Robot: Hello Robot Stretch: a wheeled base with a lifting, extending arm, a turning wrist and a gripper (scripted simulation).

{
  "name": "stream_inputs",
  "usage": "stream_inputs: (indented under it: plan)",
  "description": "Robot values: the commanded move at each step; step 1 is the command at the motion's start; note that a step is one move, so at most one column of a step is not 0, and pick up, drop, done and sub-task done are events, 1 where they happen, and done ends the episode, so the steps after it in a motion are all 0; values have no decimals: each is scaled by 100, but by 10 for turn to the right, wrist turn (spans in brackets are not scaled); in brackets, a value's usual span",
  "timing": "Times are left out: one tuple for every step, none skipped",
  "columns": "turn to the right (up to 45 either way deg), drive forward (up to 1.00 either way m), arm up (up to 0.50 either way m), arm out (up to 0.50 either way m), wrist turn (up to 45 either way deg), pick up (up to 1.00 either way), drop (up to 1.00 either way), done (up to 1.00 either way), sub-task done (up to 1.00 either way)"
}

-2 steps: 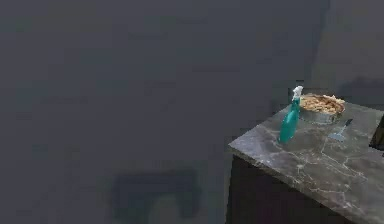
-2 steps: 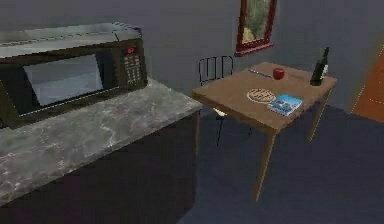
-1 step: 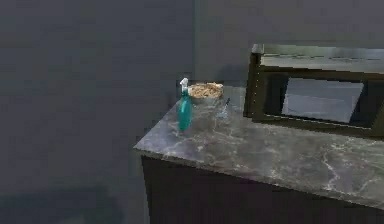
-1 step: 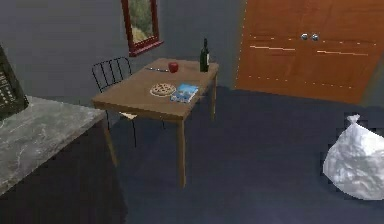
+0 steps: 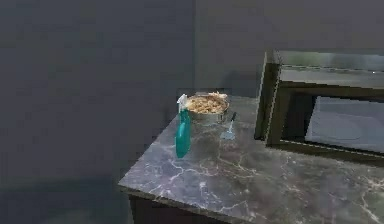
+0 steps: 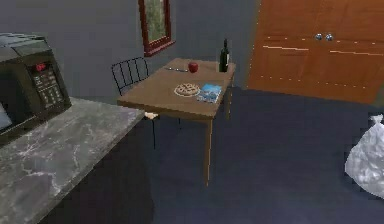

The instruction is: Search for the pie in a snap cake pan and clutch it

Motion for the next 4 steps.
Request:
stream_inputs:
  plan:
    - [450, 0, 0, 0, 0, 0, 0, 0, 0]
    - [450, 0, 0, 0, 0, 0, 0, 0, 0]
    - [450, 0, 0, 0, 0, 0, 0, 0, 0]
    - [90, 0, 0, 0, 0, 0, 0, 0, 0]
